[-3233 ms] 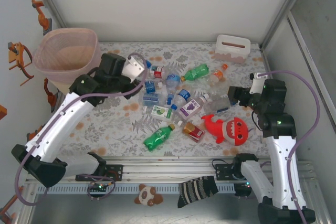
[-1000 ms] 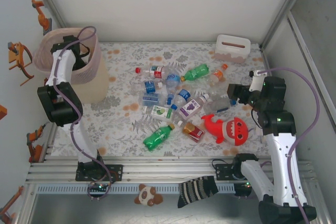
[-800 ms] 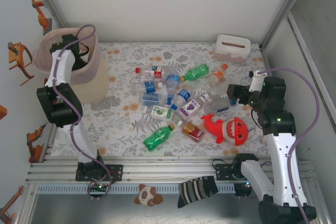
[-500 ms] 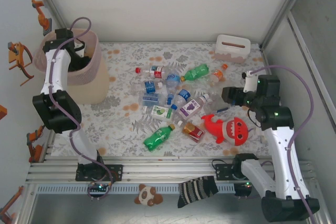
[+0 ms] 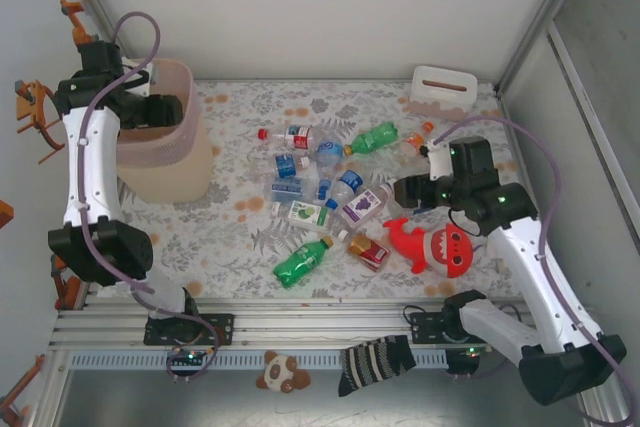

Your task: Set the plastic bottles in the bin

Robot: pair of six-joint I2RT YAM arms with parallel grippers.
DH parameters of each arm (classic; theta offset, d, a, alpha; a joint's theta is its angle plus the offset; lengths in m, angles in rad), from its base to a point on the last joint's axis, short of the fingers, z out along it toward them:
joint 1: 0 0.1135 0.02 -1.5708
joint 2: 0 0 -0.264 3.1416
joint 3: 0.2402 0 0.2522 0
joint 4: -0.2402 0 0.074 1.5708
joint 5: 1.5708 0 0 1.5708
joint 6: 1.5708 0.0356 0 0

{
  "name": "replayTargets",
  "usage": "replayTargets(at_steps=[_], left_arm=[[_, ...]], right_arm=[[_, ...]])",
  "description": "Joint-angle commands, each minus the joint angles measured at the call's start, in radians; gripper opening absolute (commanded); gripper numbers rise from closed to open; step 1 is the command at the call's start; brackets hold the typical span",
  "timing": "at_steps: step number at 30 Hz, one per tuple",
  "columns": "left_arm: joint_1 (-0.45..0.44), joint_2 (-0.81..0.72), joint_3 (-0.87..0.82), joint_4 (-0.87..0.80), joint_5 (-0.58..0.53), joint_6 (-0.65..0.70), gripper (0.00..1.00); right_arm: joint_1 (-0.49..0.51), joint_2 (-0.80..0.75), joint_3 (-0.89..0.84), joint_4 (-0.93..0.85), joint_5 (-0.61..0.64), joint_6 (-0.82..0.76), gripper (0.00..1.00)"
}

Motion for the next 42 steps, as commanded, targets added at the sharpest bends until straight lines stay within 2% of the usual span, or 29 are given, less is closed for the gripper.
replayTargets(at_steps=[1,10,13,17,21,30,35,42], left_arm=[[-0.033,-0.076,-0.021,-0.050,0.049,0.005,0.73],[-0.051,-0.163,-0.021,-0.073,-0.028,0.026,0.74],[-0.058,-0.186,-0.003,-0.080,-0.001,0.027,0.73],[-0.124,-0.242,-0.020,-0.086,0.008,0.033,0.72],[-0.233,-0.321,-0.111,-0.089,-0.008,0.019,0.71],[-0.627,-0.455,-0.383,-0.042,-0.131,-0.113,0.69],[-0.801,-0.463,-0.505,0.005,-0.194,-0.204,0.69],[-1.015,-0.422,-0.692,0.151,-0.202,-0.340,0.68]], right_arm=[[0.065,0.014,0.024,-0.043,0.061,-0.002,0.76],[0.248,0.070,0.021,-0.051,0.185,0.045,0.76],[0.291,0.089,0.027,-0.042,0.199,0.062,0.76],[0.337,0.111,0.028,-0.031,0.223,0.088,0.76],[0.368,0.123,0.018,-0.020,0.250,0.119,0.75],[0.372,0.092,-0.019,-0.015,0.339,0.224,0.74],[0.372,0.059,-0.040,-0.005,0.388,0.267,0.74],[0.372,0.006,-0.073,0.027,0.411,0.302,0.74]])
